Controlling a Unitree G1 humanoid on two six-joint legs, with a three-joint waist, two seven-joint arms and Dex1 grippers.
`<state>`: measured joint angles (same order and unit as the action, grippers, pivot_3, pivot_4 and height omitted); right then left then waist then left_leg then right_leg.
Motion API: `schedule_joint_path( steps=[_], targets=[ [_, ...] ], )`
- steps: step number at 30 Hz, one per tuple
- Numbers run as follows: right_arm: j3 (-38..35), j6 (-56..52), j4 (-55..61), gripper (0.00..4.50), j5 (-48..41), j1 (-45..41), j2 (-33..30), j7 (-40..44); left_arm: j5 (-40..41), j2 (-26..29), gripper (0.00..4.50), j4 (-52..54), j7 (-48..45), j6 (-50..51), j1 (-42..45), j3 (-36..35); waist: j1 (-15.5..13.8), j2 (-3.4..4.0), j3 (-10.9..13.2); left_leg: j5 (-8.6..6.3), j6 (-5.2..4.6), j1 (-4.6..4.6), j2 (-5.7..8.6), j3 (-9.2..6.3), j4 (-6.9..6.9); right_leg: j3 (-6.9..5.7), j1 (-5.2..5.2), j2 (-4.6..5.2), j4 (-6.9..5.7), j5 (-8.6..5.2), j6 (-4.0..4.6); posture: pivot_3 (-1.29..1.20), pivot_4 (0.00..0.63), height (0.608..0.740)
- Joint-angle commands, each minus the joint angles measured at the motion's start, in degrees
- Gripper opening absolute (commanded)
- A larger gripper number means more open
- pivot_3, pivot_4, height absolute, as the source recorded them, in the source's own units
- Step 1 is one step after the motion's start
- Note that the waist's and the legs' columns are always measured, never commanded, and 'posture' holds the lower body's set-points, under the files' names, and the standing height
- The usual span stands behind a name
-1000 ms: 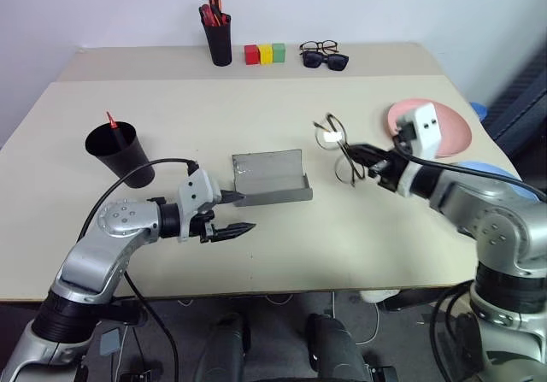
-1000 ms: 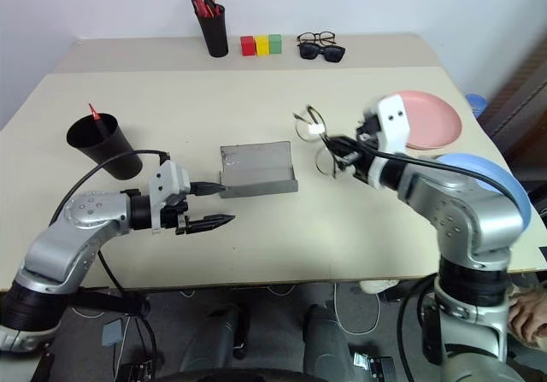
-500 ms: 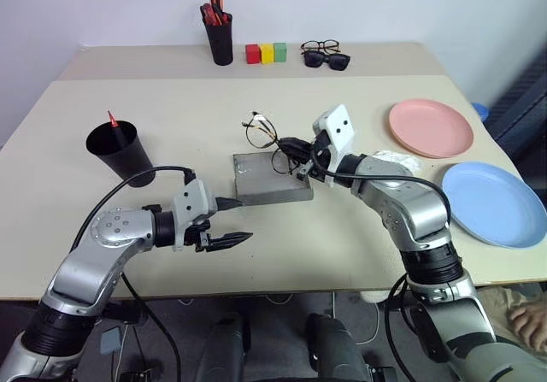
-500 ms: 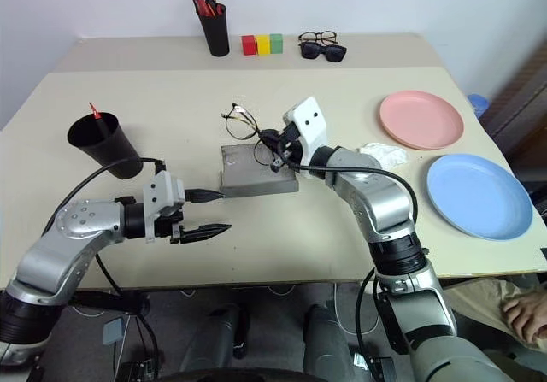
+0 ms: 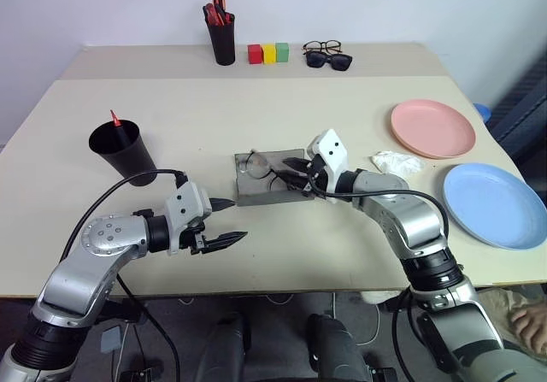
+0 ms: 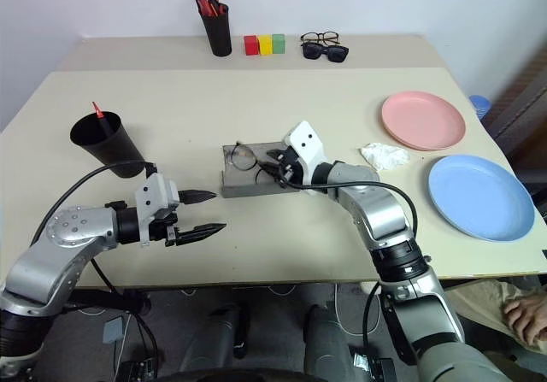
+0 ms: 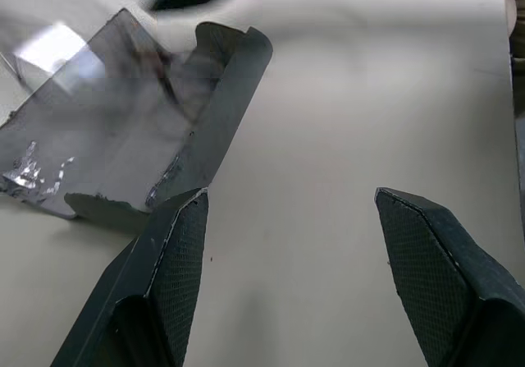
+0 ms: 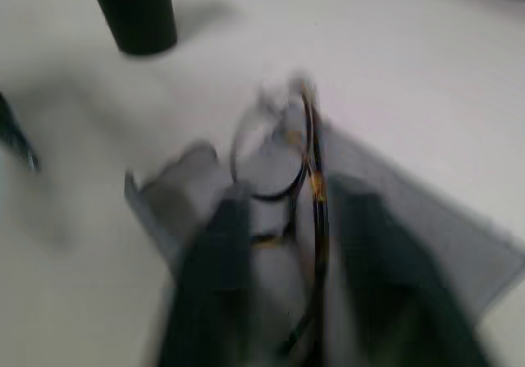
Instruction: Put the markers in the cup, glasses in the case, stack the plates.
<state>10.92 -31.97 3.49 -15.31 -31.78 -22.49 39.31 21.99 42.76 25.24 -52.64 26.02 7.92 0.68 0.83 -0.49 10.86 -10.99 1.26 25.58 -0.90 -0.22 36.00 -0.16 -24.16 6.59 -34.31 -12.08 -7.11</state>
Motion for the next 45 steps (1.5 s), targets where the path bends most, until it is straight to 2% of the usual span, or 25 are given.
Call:
schedule_joint_path(
  steps=[1,2,6,9,11,14,18,19,24,30,35,40,45],
  targets=[
    [-1.56,0.57,4.78,3.48,0.72,0.95,-1.35,-0.7,1.73,-0.35,3.32,0.21,0.93,0.42,2.84,-2.45,-0.05,0.0,0.0,0.0,0.0,-0.01,0.0,0.0,0.0,0.0,0.0,0.0,0.0,0.0,0.0,0.0,0.15,0.74],
    [-2.7,0.24,5.93,3.99,0.34,1.66,-1.71,-1.18,2.41,-0.94,3.32,-0.38,1.46,0.96,4.03,-2.81,-0.14,0.0,0.0,0.0,0.0,0.0,0.0,0.0,0.0,0.0,0.0,0.0,0.0,0.0,0.0,0.0,0.15,0.74],
    [-10.58,-3.17,12.64,3.99,-5.75,5.02,-2.75,-1.98,4.24,-3.84,3.32,-5.21,4.35,4.68,12.34,-3.26,-0.45,-0.04,0.01,0.01,0.0,0.02,0.01,-0.01,0.03,0.0,0.03,0.0,0.0,0.0,-0.02,0.0,0.15,0.74],
    [-14.57,-3.06,18.44,3.99,-6.07,10.4,-7.45,-0.87,-0.87,-5.53,3.32,-14.25,6.44,3.49,22.07,-0.12,-0.94,-0.08,0.01,0.01,-0.01,-0.01,0.03,-0.02,0.1,0.0,0.14,-0.01,0.01,0.01,-0.05,0.0,0.15,0.74],
    [-18.1,-3.9,22.13,3.99,-6.14,15.58,-11.29,-0.82,-6.13,-7.73,3.32,-25.17,8.22,0.72,31.03,3.22,-1.91,-0.16,0.02,0.01,-0.01,-0.04,0.04,-0.03,0.13,-0.01,0.19,-0.01,0.02,-0.01,-0.07,0.0,0.15,0.74],
    [-24.2,-3.24,25.38,4.03,-5.93,23.9,-14.45,-1.58,-12.48,-11.24,2.34,-41.95,8.69,-4.23,42.64,7.59,-1.7,-0.23,0.04,0.01,-0.01,-0.06,0.07,-0.03,0.2,-0.03,0.31,-0.01,0.07,-0.02,-0.07,0.0,0.15,0.74],
    [-30.75,5.86,26.24,4.03,-3.42,35.94,-17.03,1.31,-21.12,-16.3,0.35,-64.26,9.54,-15.32,54.9,12.9,-1.67,-0.3,0.08,-0.01,-0.03,-0.06,0.12,-0.01,0.15,-0.03,0.38,0.03,0.23,-0.04,-0.12,0.0,0.15,0.74],
    [-32.63,7.51,26.33,4.03,-4.31,38.01,-16.61,1.93,-22.47,-17.61,0.03,-69.2,9.36,-17.3,57.33,13.67,-1.62,-0.34,0.1,-0.01,-0.03,-0.05,0.12,-0.01,0.13,-0.03,0.37,0.03,0.23,-0.05,-0.13,0.0,0.15,0.74],
    [-38.54,12.47,28.25,4.03,-10.75,44.6,-15.41,6.85,-28.35,-22.19,0.03,-87.33,6.56,-26.05,65.43,16.66,-1.23,-0.42,0.17,-0.02,-0.03,-0.09,0.06,-0.01,0.12,-0.03,0.28,-0.01,0.15,-0.11,-0.25,0.0,0.15,0.74],
    [-40.13,12.3,31.8,4.03,-16.12,45.67,-15.21,7.1,-34.7,-24.48,0.03,-98.26,4.64,-31.76,69.46,19.09,-1.61,-0.51,0.22,-0.02,-0.02,-0.06,0.05,0.0,0.16,-0.03,0.3,0.0,0.2,-0.13,-0.27,0.0,0.15,0.74],
    [-38.08,12.27,33.28,4.03,-16.86,45.38,-14.29,5.28,-38.79,-25.43,0.03,-101.32,3.74,-32.97,70.24,19.98,-1.76,-0.65,0.3,-0.02,-0.02,-0.02,0.06,0.0,0.16,-0.03,0.3,0.02,0.2,-0.03,-0.11,0.0,0.15,0.74],
    [-37.21,13.58,33.04,4.03,-16.43,46.13,-13.72,4.74,-35.73,-25.8,0.03,-100.94,-10.59,-32.27,70.83,16.31,-1.78,-0.67,0.32,-0.02,-0.02,0.02,0.07,0.0,0.18,-0.04,0.3,0.04,0.22,-0.03,-0.1,0.0,0.15,0.74],
    [-37.39,14.31,32.18,4.03,-16.86,45.9,-13.17,3.82,-35.04,-25.24,0.03,-98.36,-23.45,-31.75,70.02,15.79,-1.56,-0.67,0.32,-0.02,-0.02,-0.02,0.07,-0.01,0.17,-0.04,0.31,0.04,0.19,-0.03,-0.09,0.0,0.15,0.74]
  ],
)
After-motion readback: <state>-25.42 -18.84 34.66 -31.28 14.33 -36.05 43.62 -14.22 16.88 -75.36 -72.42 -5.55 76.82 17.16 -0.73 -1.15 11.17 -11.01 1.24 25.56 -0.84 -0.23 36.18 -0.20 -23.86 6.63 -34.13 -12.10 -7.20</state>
